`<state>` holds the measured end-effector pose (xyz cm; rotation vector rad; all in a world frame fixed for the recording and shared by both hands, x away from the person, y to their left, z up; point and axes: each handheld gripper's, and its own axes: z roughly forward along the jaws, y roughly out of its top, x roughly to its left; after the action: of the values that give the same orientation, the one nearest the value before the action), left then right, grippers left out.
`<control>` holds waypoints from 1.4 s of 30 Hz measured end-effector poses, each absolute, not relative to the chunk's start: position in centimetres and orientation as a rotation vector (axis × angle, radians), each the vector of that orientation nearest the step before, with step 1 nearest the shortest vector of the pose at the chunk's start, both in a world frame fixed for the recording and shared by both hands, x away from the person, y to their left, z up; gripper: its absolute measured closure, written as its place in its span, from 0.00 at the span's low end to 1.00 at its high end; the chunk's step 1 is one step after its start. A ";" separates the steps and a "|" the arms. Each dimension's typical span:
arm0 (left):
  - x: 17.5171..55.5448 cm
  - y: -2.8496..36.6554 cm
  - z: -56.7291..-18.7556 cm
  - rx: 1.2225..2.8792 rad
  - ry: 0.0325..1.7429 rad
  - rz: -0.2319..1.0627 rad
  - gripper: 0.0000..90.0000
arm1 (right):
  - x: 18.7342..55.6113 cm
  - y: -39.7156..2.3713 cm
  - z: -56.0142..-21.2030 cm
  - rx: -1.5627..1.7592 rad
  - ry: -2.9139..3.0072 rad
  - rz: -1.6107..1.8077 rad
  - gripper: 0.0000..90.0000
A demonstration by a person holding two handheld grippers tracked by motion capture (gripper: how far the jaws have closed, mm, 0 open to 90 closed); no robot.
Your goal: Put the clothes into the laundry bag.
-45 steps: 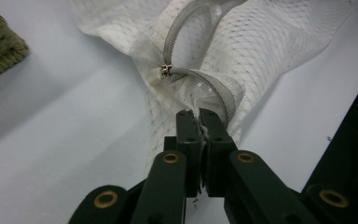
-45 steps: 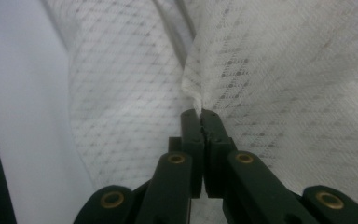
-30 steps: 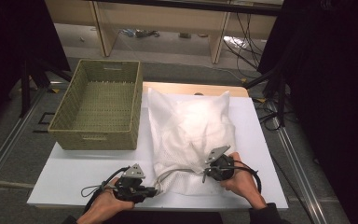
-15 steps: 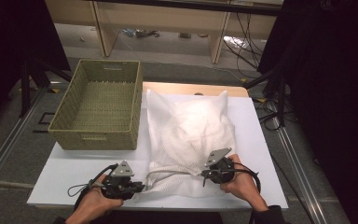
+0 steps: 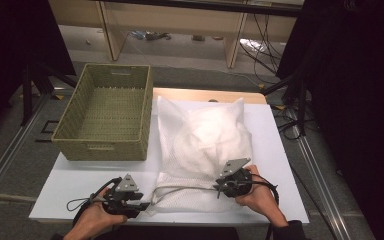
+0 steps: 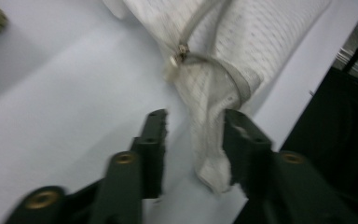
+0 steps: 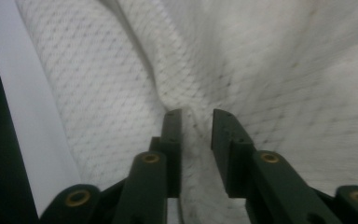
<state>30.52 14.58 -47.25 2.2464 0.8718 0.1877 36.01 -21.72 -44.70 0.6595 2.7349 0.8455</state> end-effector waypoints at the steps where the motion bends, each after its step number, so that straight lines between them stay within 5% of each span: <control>1: 30.5 14.8 -47.3 2.231 0.895 0.194 0.59 | 36.0 -21.9 -44.4 0.670 2.717 0.851 0.76; 7: 30.9 15.7 -46.8 2.170 0.937 0.259 0.47 | 35.6 -23.2 -42.9 0.760 2.612 0.990 0.55; 16: 31.2 16.4 -46.2 2.106 0.980 0.286 0.37 | 35.3 -25.7 -42.2 0.914 2.475 1.114 0.41; 33: 30.6 18.7 -45.8 1.980 1.050 0.341 0.17 | 33.1 -28.6 -42.7 1.108 2.332 1.150 0.28; 42: 29.2 19.4 -45.6 1.983 1.013 0.365 0.18 | 31.0 -28.7 -43.2 1.130 2.343 1.144 0.22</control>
<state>29.22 19.37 -45.61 1.9831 1.0134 0.3647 31.03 -28.68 -43.21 1.1304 2.3435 1.1441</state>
